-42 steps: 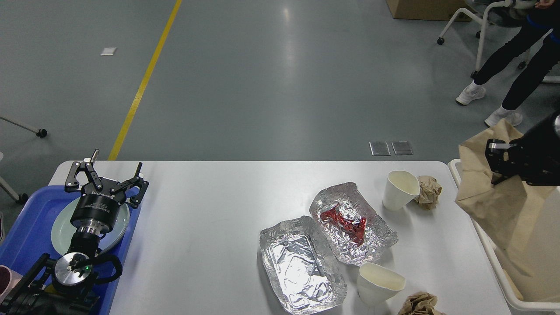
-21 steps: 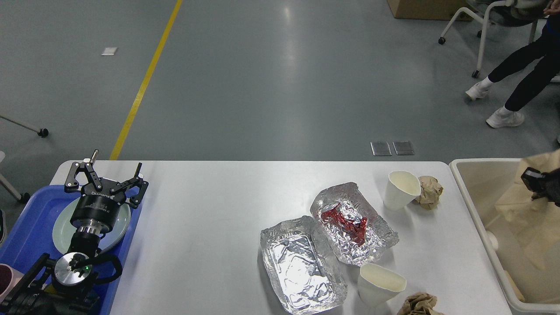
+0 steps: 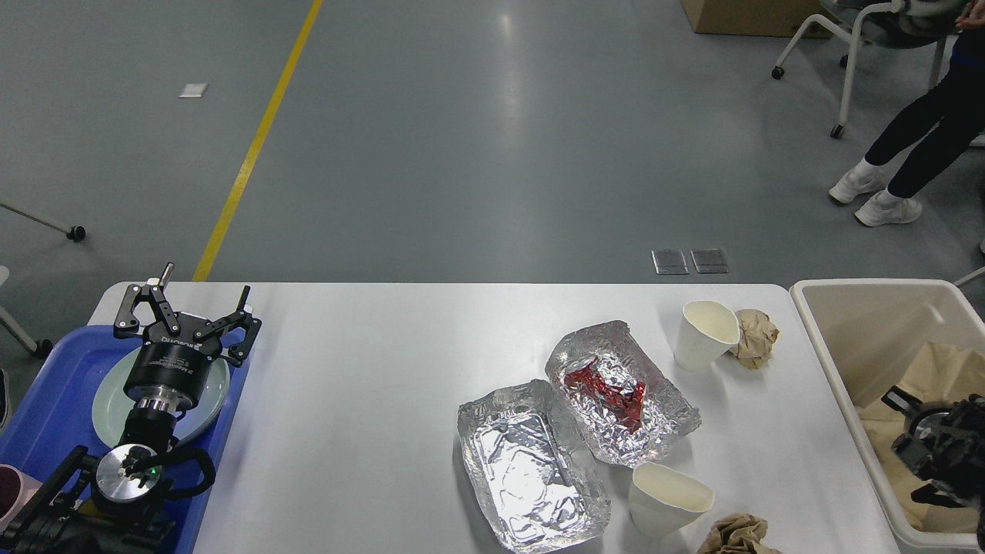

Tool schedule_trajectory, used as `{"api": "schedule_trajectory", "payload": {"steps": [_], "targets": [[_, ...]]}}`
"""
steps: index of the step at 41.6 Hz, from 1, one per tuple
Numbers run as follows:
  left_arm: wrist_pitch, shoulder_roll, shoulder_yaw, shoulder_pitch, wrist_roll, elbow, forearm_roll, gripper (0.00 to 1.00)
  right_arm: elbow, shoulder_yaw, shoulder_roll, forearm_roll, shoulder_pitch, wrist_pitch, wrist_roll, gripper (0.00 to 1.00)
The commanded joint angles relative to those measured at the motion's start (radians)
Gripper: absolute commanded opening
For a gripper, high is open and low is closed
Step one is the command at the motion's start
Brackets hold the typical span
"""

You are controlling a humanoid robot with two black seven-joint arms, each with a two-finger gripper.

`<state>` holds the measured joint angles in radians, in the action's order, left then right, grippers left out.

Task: Tidy desktop
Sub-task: 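Lift the brown paper and drop it into the beige bin, then raise the right gripper and move it over the empty foil tray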

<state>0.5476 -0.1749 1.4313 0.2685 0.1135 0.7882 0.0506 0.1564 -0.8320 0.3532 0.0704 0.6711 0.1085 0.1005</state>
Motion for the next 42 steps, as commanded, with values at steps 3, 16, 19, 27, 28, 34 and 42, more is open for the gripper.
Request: {"api": "schedule_trajectory", "payload": {"steps": [3,16,19,27,28,34,42], "targets": [[0.000,0.000,0.000,0.000,0.000,0.000,0.000,0.96,-0.038,0.001,-0.040,0.002,-0.053,0.028,0.002,0.00],[0.000,0.000,0.000,0.000,0.000,-0.001,0.000,0.96,-0.035,-0.006,-0.040,0.000,-0.065,0.026,0.002,0.00],[0.000,0.000,0.000,0.000,0.000,-0.001,0.000,0.96,-0.034,-0.004,-0.040,0.000,-0.065,0.026,0.002,0.00],[0.000,0.000,0.000,0.000,0.000,-0.001,0.000,0.96,-0.035,0.002,-0.040,0.002,-0.081,0.034,0.002,0.24],[0.000,0.000,0.000,0.000,0.000,-0.001,0.000,0.96,-0.035,0.002,-0.037,0.002,-0.081,0.036,0.002,0.37],[0.000,0.000,0.000,0.000,0.000,0.000,0.000,0.96,-0.026,-0.001,-0.039,0.000,-0.076,0.091,0.002,1.00],[0.000,0.000,0.000,0.000,0.000,-0.001,0.000,0.96,-0.017,-0.001,-0.043,-0.001,-0.067,0.096,0.002,1.00]]}}
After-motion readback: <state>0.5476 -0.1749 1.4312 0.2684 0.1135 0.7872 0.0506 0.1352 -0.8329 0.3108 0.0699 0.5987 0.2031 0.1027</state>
